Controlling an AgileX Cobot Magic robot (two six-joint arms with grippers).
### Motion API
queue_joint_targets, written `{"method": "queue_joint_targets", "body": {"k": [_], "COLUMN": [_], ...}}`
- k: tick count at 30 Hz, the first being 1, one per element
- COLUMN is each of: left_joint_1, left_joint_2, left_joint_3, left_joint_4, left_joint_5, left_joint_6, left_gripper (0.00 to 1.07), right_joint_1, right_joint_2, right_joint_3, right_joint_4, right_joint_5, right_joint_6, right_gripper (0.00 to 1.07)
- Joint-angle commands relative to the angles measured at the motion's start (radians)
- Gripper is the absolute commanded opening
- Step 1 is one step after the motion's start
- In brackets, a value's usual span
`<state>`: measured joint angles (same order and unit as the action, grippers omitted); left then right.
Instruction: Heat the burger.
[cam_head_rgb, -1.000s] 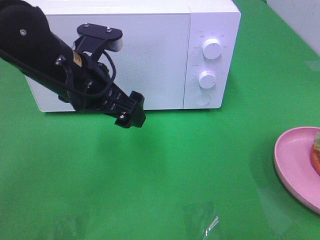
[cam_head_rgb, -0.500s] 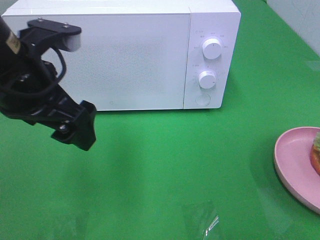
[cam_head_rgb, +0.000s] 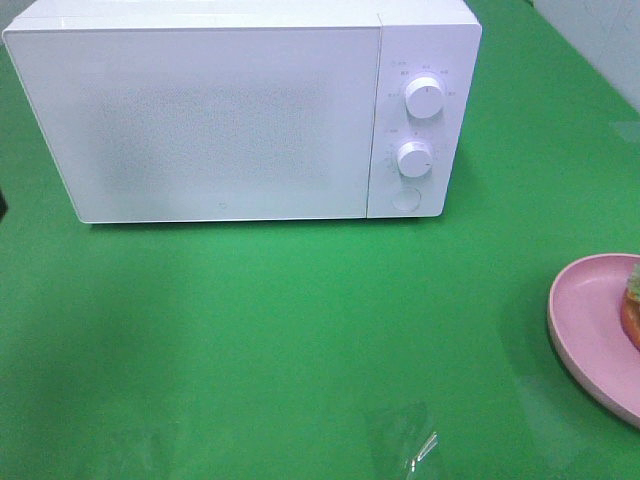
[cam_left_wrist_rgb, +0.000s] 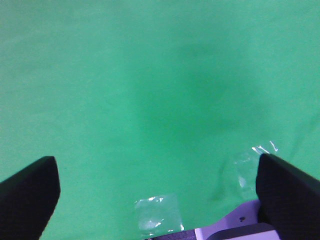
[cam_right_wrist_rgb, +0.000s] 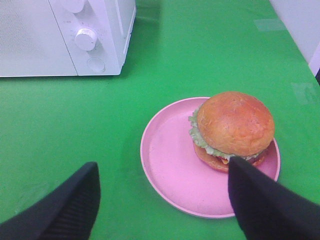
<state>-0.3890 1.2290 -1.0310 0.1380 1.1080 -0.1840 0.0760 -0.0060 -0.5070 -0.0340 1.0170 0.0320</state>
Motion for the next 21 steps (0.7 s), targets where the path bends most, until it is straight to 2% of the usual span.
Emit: {"method": "queue_joint_targets", "body": {"k": [1, 2, 3, 4, 5, 6, 9, 11, 12, 13, 16, 17, 21], "left_joint_1": [0.223, 0.325, 0.325, 0.421, 0.421, 0.488, 0.506, 0.515, 0.515, 0.515, 0.515, 0.515, 0.515], "left_joint_2": [-0.080, -0.112, -0.112, -0.151, -0.151, -0.200, -0.232, -0.371, -0.371, -0.441, -0.515, -0.589, -0.716], "left_joint_3": [0.060, 0.098, 0.098, 0.136, 0.136, 0.179, 0.202, 0.310, 0.310, 0.375, 0.424, 0.479, 0.533], "left_joint_4": [-0.114, -0.169, -0.169, -0.220, -0.220, -0.263, -0.267, -0.245, -0.245, -0.229, -0.218, -0.208, -0.204], "left_joint_5": [-0.010, -0.008, -0.008, -0.001, -0.001, -0.011, -0.018, -0.039, -0.039, -0.053, -0.060, -0.066, -0.071], "left_joint_6": [0.145, 0.213, 0.213, 0.268, 0.268, 0.272, 0.272, 0.272, 0.272, 0.269, 0.268, 0.266, 0.268], "left_gripper": [1.00, 1.00, 1.00, 1.00, 1.00, 1.00, 1.00, 1.00, 1.00, 1.00, 1.00, 1.00, 1.00], "right_joint_1": [-0.007, -0.007, -0.007, -0.007, -0.007, -0.007, -0.007, -0.007, -0.007, -0.007, -0.007, -0.007, -0.007], "right_joint_2": [-0.023, -0.023, -0.023, -0.023, -0.023, -0.023, -0.023, -0.023, -0.023, -0.023, -0.023, -0.023, -0.023], "right_joint_3": [0.001, 0.001, 0.001, 0.001, 0.001, 0.001, 0.001, 0.001, 0.001, 0.001, 0.001, 0.001, 0.001], "right_joint_4": [-0.001, -0.001, -0.001, -0.001, -0.001, -0.001, -0.001, -0.001, -0.001, -0.001, -0.001, -0.001, -0.001], "right_joint_5": [-0.015, -0.015, -0.015, -0.015, -0.015, -0.015, -0.015, -0.015, -0.015, -0.015, -0.015, -0.015, -0.015], "right_joint_6": [0.005, 0.005, 0.005, 0.005, 0.005, 0.005, 0.005, 0.005, 0.005, 0.005, 0.005, 0.005, 0.005], "right_gripper": [0.70, 0.70, 0.70, 0.70, 0.70, 0.70, 0.70, 0.70, 0.70, 0.70, 0.70, 0.70, 0.70]}}
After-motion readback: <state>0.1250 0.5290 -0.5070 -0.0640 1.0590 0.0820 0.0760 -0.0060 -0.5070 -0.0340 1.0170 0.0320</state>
